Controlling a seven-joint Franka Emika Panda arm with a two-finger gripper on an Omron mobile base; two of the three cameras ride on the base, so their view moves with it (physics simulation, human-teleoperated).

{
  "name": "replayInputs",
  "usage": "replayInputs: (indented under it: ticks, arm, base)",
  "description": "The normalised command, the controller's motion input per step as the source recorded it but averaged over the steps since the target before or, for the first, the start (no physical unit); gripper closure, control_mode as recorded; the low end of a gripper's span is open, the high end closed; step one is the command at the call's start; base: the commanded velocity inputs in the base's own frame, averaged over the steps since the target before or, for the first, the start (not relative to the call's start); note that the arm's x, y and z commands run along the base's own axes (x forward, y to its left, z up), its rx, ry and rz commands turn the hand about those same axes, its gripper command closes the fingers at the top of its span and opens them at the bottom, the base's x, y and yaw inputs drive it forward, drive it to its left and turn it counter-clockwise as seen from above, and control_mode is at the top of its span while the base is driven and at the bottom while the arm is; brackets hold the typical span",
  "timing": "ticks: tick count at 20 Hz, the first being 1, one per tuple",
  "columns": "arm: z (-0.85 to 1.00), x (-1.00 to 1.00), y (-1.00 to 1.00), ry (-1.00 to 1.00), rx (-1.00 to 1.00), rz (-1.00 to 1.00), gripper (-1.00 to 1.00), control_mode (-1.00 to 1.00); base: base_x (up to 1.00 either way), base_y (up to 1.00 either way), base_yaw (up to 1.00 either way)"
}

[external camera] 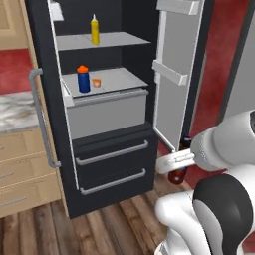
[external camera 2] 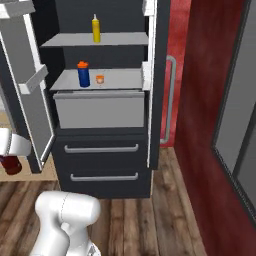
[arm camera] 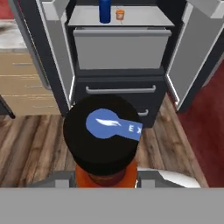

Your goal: Place the condiment bottle and mustard from the counter to the top shelf of the fridge. If the existing items in the fridge are on the top shelf, move them to other shelves.

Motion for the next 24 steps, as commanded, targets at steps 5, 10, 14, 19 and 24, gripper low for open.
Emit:
replayInputs:
  ticks: [5,10,14,19,24]
  arm:
    - [0.0,0.0,0.0,0.0,0.0,0.0,1.0,1.0]
    - [0.0,0.0,0.0,0.0,0.0,0.0,1.0,1.0]
    - [0.0,0.0,0.0,0.0,0.0,0.0,1.0,1.0]
    - [0.0,0.0,0.0,0.0,0.0,0.0,1.0,1.0]
    - [0.0,0.0,0.0,0.0,0.0,0.0,1.0,1.0]
  base:
    - [0.68,-0.08,0.07]
    - [0.77,0.06,0.1]
    - [0.67,0.0,0.08]
    - [0.74,0.0,0.05]
    - [0.68,-0.03,0.05]
